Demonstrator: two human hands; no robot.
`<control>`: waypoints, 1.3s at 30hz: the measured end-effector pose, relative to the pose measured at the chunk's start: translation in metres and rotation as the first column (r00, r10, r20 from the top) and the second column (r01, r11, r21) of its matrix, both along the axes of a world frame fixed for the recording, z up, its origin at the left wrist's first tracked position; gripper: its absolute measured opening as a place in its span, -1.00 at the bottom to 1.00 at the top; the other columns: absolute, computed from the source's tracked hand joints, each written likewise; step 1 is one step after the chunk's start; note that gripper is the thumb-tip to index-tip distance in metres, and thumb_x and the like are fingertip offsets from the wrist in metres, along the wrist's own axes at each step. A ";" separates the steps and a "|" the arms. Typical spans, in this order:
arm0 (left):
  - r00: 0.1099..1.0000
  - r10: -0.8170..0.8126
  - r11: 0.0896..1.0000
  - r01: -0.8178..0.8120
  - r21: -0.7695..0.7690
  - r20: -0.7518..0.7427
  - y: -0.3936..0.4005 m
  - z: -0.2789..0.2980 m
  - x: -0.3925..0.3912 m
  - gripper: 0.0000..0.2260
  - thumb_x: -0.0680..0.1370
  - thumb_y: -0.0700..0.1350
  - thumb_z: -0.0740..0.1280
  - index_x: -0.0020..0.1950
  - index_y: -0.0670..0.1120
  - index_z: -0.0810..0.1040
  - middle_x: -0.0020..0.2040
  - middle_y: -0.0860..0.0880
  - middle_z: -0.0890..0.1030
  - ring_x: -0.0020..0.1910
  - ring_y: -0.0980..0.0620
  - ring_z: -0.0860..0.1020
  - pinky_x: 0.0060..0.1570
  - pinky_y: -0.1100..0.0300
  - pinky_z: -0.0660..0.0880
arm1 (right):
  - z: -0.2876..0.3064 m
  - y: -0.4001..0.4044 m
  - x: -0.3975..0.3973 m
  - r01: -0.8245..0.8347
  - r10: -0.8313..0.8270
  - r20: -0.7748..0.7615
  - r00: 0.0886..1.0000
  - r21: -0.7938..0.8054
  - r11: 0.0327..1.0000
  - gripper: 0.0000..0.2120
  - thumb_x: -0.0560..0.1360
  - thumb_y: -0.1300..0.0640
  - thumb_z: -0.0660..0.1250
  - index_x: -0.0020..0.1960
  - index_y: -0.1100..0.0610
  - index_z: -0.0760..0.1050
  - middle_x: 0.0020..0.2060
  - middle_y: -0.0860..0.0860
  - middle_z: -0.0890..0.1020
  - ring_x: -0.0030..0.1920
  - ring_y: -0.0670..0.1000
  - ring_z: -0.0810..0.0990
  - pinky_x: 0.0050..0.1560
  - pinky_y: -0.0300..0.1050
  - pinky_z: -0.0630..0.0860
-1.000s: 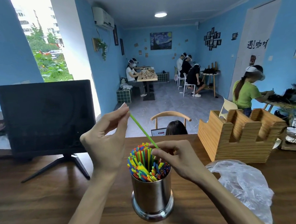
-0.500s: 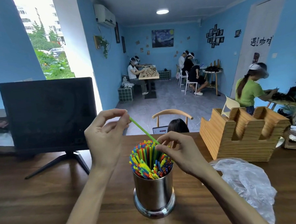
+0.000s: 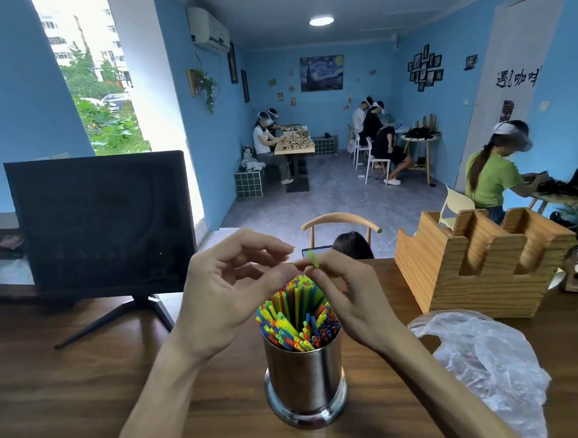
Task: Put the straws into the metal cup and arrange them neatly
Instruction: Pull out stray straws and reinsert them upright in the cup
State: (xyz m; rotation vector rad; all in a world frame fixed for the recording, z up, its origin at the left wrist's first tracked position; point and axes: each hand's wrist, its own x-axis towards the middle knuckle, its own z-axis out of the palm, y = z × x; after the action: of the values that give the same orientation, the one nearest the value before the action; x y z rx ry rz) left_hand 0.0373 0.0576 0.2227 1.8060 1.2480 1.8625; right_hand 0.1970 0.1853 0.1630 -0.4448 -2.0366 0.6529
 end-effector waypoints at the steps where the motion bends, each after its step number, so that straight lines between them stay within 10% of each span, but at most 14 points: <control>1: 1.000 0.008 0.999 -0.008 -0.032 -0.026 -0.002 0.001 -0.005 -0.91 0.39 -0.03 0.53 -0.12 0.08 0.70 -0.21 0.02 0.68 -0.23 0.06 0.62 -0.25 0.17 0.54 | 0.001 -0.001 0.000 -0.015 0.014 -0.026 1.000 -0.046 0.999 -0.80 0.66 0.09 0.28 0.21 0.05 0.62 0.01 -0.12 0.69 0.08 -0.10 0.67 0.07 0.04 0.61; 8: 0.817 -0.231 0.756 -0.190 -0.627 -0.528 0.002 -0.025 -0.033 -0.77 0.35 -0.09 0.61 -0.07 0.15 0.71 -0.17 0.12 0.65 -0.18 0.15 0.52 -0.20 0.38 0.40 | -0.010 0.001 -0.005 -0.020 0.032 0.113 0.993 -0.110 0.994 -0.42 0.65 0.04 0.31 0.59 -0.10 0.16 -0.11 -0.19 0.73 -0.12 -0.06 0.70 0.01 0.01 0.56; 18: 0.887 -0.140 0.779 -0.175 -0.602 -0.440 0.013 -0.043 -0.035 -0.79 0.37 -0.24 0.62 -0.15 0.07 0.76 -0.28 0.10 0.65 -0.33 0.18 0.51 -0.26 0.31 0.47 | -0.022 0.011 -0.009 0.036 -0.034 0.162 0.986 -0.012 0.999 -0.12 0.57 0.13 0.42 0.50 -0.48 -0.09 -0.05 -0.19 0.63 -0.19 -0.13 0.60 -0.24 -0.33 0.43; 39: 0.859 0.019 0.844 -0.289 -0.453 -0.512 0.019 -0.050 -0.037 -0.74 0.32 -0.10 0.64 -0.13 0.13 0.64 -0.22 0.12 0.59 -0.34 0.20 0.43 -0.32 0.37 0.35 | -0.025 0.018 -0.008 0.050 -0.038 0.206 0.978 -0.051 0.997 -0.06 0.55 0.10 0.46 0.55 -0.40 -0.16 -0.10 -0.11 0.66 -0.25 -0.07 0.65 -0.09 0.05 0.63</control>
State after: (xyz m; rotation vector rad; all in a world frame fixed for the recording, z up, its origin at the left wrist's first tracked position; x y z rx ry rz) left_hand 0.0006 0.0763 0.1728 1.9441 1.9050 0.9702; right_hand 0.1890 0.2033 0.1380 -0.6099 -2.1996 0.6609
